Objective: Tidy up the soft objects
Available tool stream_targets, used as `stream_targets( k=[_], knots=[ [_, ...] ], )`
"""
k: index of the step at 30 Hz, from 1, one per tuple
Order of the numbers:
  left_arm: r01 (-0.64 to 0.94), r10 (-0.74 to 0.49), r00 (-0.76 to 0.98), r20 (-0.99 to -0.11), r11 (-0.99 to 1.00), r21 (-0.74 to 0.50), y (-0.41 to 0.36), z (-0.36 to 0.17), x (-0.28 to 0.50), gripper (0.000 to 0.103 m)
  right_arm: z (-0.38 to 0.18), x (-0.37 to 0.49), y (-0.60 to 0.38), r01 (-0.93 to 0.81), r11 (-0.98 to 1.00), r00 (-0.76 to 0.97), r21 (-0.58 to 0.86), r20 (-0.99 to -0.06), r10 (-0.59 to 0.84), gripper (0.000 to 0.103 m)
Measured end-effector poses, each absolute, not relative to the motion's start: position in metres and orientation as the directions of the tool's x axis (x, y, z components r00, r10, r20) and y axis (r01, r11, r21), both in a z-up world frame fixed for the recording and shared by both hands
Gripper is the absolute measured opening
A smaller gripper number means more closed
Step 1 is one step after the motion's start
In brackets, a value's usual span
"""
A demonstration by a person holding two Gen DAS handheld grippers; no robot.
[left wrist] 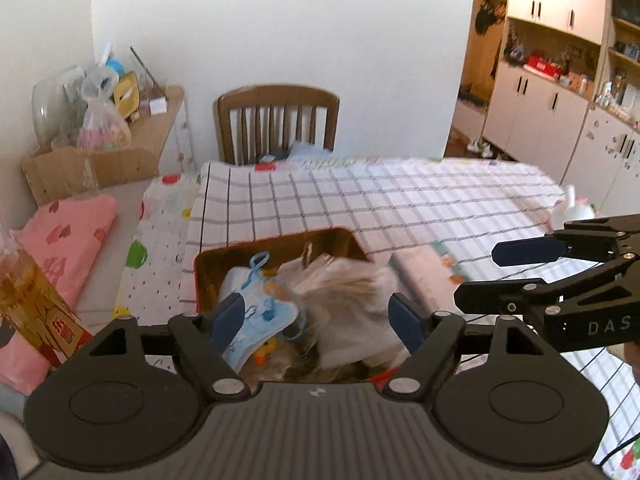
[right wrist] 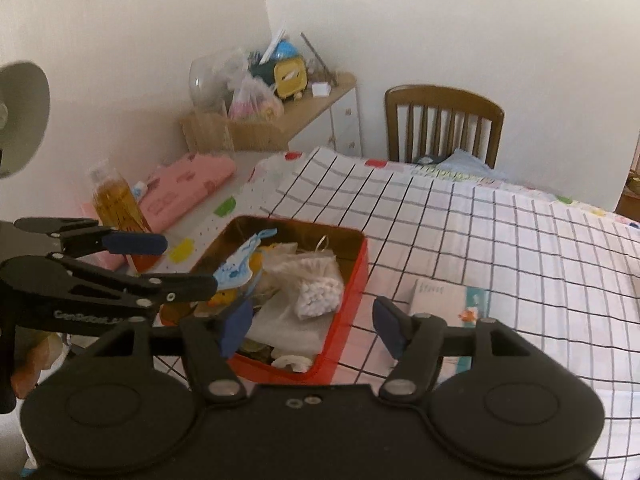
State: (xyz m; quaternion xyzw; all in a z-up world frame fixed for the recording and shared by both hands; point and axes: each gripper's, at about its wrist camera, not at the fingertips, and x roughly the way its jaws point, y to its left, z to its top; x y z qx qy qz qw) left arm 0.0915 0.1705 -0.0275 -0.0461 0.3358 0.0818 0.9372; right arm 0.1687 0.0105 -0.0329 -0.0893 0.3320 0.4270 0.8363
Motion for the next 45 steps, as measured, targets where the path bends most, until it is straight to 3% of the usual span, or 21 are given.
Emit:
stream_targets(
  k=[19, 26, 29, 45],
  knots=[
    [-0.195, 0.158, 0.807, -0.569, 0.981, -0.004, 0.093, 0.007, 0.071, 0.085, 0.000, 0.148, -0.094, -0.742, 0.656, 0.516, 0.136, -0.509, 0.689, 0.088],
    [-0.217, 0.180, 0.834, -0.521, 0.976, -0.011, 0.066, 0.016, 0.061, 0.089, 0.003, 0.133, -0.126, -0.730, 0.672, 0.566, 0.124, -0.440, 0.697, 0.103],
    [-0.218, 0.178, 0.841, -0.511, 0.976, -0.020, 0.057, 0.019, 0.057, 0.102, 0.006, 0.127, -0.136, -0.733, 0.670, 0.576, 0.116, -0.418, 0.703, 0.103],
    [-0.186, 0.149, 0.870, -0.470, 0.982, -0.032, 0.016, 0.023, 0.030, 0.103, 0.008, 0.109, -0.167, -0.672, 0.717, 0.598, 0.185, -0.436, 0.673, 0.103]
  ],
)
